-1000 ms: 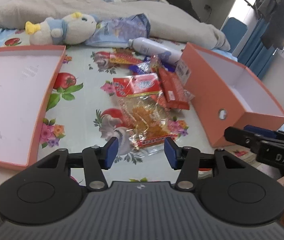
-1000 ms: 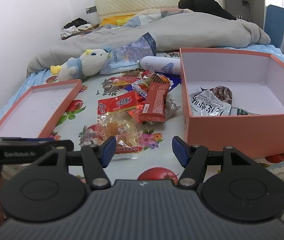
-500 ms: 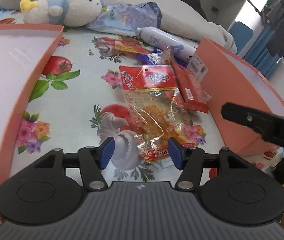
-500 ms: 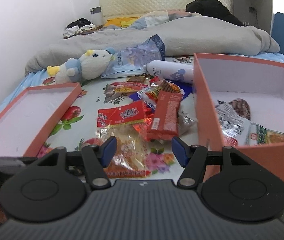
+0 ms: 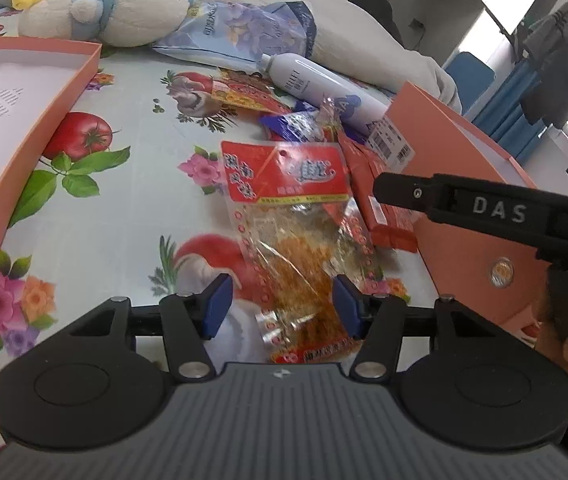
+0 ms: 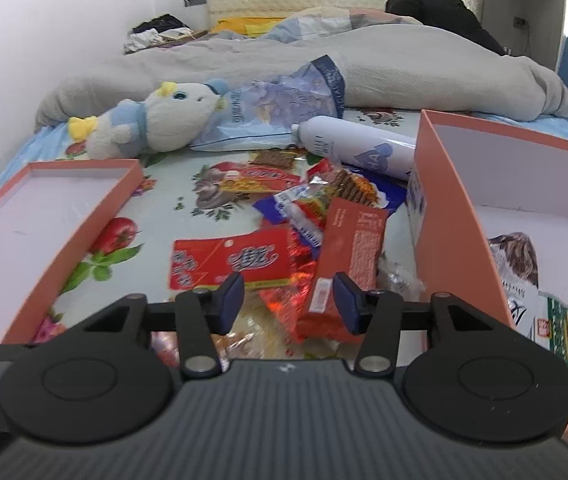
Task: Organize snacks
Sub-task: 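Grasp the red-labelled snack bag with the left tool while the right tool grasps a red stick packet, then lift both red packets off the sheet toward the deep box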
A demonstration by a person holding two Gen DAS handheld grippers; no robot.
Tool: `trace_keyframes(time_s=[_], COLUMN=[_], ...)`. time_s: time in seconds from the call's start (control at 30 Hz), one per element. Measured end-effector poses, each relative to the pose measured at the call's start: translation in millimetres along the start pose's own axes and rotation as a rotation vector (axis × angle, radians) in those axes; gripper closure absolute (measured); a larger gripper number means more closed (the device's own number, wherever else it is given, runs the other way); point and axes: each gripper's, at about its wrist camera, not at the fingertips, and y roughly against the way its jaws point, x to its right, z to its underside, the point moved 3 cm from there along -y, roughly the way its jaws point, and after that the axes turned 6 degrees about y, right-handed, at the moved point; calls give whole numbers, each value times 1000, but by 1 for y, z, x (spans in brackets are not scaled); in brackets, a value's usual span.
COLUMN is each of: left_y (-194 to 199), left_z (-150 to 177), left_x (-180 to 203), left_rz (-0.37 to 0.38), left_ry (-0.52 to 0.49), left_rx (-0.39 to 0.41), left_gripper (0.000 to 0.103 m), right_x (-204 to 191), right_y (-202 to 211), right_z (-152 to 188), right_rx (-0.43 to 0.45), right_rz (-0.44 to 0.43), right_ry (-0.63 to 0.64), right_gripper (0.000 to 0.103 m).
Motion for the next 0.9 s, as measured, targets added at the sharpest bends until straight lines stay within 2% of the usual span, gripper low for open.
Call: trace_keyframes(time_s=[0.07,0.1,0.27,0.4,0.57,0.73,0.9], left_y=[-2,-3,-6,-8,-11,-11,-6], left_z=[-3,-5,-11,-15,-13,-10,-4], left_x=[-3,-5,-15,-18,-17,-19,-23], left_rz=[-21,-32,3,12,3,4,20], left_ry=[10,13,67,102,126,147,179], left_rx=[6,6,-2,-10,-16,-9,3], left_gripper=[55,58,67,70,89,96,97], right_x=[2,3,5,7,12,14,23], right_y=[-10,-14,-25,-34,-49,-56,-67], right_z=[-1,-1,-4,-8,-8,-11,-10], right_rx=[-28,-41,-48,-48,-79,-85,-122], right_rz=[8,11,48,97,145,164,173], right_ry=[6,4,10,14,-13,9,1], right_gripper=[55,61,62,62,62,61,61])
